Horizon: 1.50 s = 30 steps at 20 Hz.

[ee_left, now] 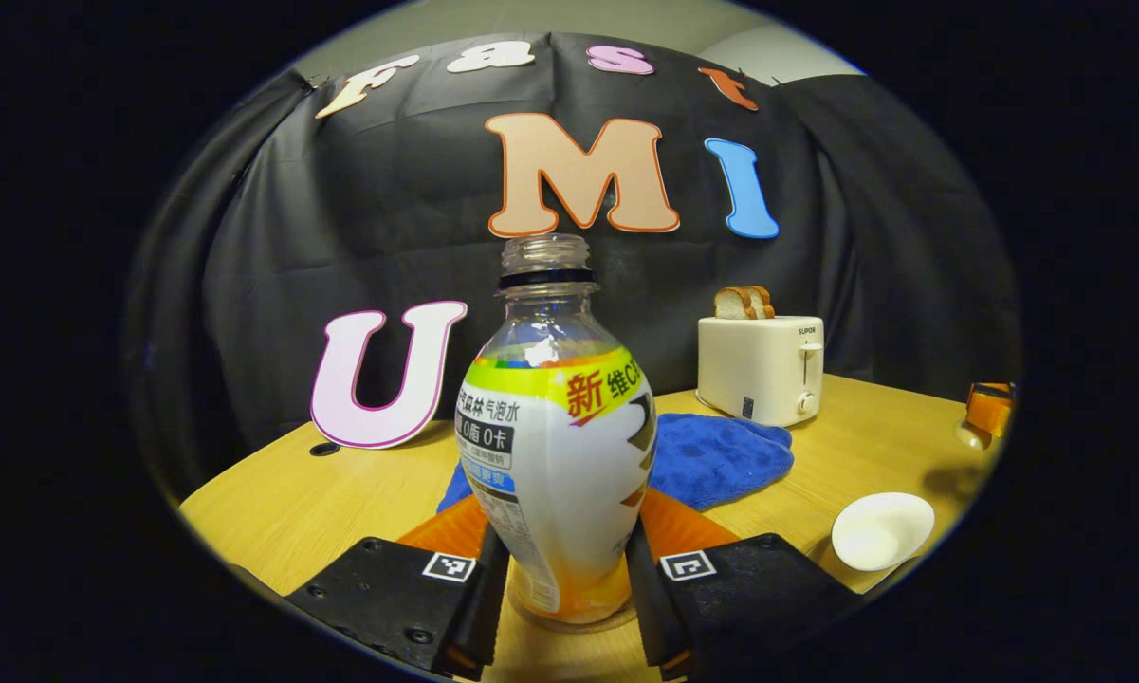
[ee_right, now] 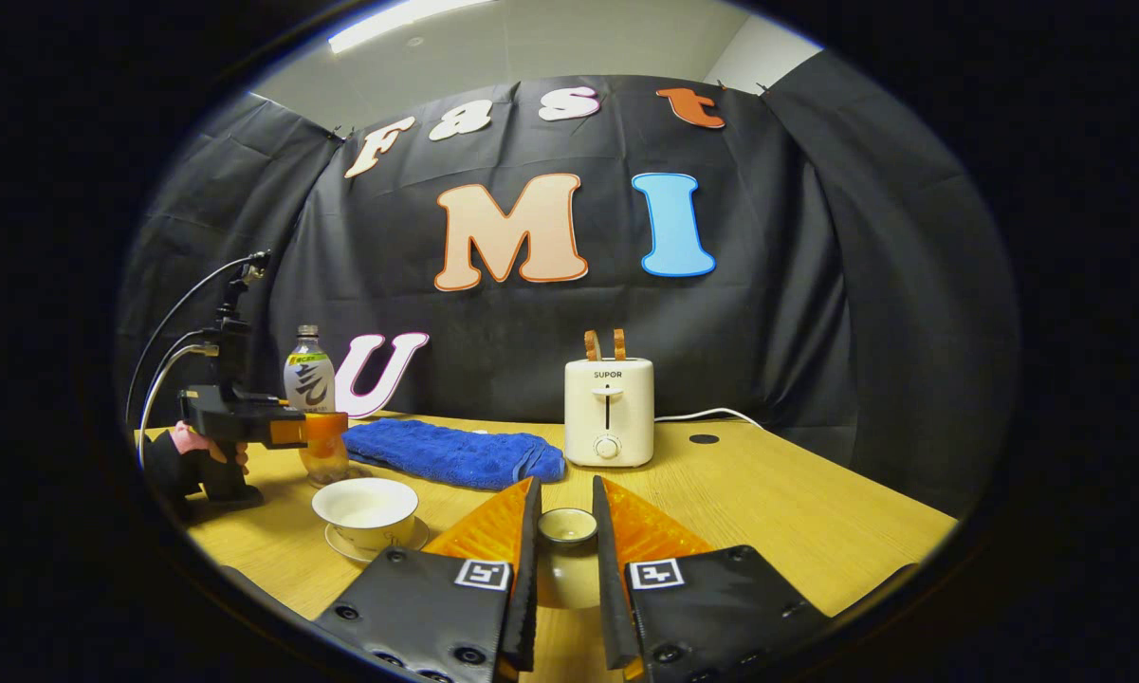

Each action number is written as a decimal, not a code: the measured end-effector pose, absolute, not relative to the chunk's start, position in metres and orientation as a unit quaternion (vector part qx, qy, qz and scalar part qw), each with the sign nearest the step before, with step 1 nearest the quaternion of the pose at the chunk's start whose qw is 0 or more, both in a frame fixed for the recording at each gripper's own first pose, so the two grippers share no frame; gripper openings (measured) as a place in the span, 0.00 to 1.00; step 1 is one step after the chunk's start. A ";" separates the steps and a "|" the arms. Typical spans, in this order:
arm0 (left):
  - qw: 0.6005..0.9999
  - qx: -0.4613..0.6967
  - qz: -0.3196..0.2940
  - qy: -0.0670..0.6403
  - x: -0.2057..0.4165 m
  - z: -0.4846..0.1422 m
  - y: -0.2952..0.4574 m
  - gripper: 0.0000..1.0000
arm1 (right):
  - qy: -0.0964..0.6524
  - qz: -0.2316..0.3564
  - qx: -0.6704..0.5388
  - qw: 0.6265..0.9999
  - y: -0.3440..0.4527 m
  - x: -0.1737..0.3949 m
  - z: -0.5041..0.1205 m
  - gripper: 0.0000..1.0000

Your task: Open the teacup lid with one hand, grasp the water bottle and pour water into the teacup with the other hand; after pouring, place the water bottle on the coaster and then close the teacup lid.

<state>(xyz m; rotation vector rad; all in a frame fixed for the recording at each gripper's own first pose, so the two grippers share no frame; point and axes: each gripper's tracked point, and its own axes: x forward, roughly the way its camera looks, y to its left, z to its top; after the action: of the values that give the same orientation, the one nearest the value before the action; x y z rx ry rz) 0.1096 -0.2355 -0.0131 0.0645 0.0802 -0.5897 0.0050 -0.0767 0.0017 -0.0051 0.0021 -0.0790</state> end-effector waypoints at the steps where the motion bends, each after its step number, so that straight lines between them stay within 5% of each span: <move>1: 0.955 0.032 -0.292 0.040 0.110 -0.014 -0.236 0.55 | 0.001 -0.040 -0.003 0.999 -0.077 0.005 0.002 0.31; 12: 0.951 0.025 -0.304 0.040 0.107 -0.013 -0.239 0.70 | 0.000 -0.043 -0.003 0.999 -0.078 0.006 0.002 0.31; 15: 0.951 0.021 -0.306 0.043 0.105 -0.014 -0.239 0.87 | 0.000 -0.043 -0.003 0.999 -0.078 0.006 0.002 0.31; 30: 0.956 -0.007 -0.294 -0.006 0.064 -0.001 -0.208 0.92 | -0.003 -0.022 -0.002 1.000 -0.069 0.006 0.002 0.31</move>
<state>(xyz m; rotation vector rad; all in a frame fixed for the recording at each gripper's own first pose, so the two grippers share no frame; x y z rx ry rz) 0.0639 -0.2079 -0.0007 -0.0140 -0.0116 -0.5977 0.0057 -0.0690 0.0025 -0.0043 -0.0052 -0.0449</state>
